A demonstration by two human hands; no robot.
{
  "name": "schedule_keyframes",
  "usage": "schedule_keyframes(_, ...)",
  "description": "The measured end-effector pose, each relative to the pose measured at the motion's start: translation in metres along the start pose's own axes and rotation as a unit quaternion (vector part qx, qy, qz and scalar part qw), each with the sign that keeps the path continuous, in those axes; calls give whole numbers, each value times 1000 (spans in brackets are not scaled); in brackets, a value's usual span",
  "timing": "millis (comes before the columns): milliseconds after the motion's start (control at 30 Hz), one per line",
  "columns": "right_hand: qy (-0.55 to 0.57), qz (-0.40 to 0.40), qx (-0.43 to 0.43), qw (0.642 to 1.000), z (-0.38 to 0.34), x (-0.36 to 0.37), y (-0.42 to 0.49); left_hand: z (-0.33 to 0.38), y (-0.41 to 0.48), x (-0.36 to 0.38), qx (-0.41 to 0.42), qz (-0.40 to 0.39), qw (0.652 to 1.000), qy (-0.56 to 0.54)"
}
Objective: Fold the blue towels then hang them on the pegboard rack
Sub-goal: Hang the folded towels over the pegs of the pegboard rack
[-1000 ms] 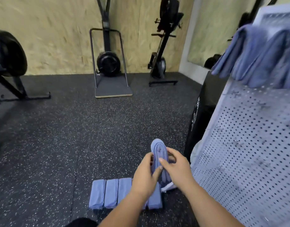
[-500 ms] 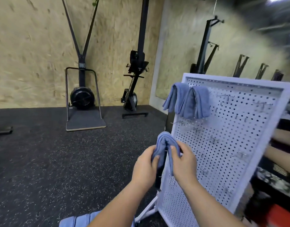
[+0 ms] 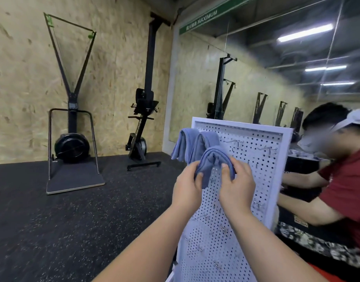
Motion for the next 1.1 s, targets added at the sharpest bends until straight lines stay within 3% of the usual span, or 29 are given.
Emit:
schedule_keyframes(400,3,51,-20,999,-17,16,65,18,66,28,-26,19,998,-61)
schedule_keyframes(633,-40,77,37,996,14,21,80,3,81,54,-40,-27,998,-34)
schedule_keyframes(1100,-110,65,1,992,42,24,84,-11,77,80,-18,-53,997,50)
Point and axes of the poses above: each hand's wrist, its own y-axis towards the middle knuckle, its own x-axis out of the palm, z = x × y, the point moved 7 cm from there along y, towards the middle knuckle, and after that the axes turned 6 degrees about x, right-handed, at the moved point
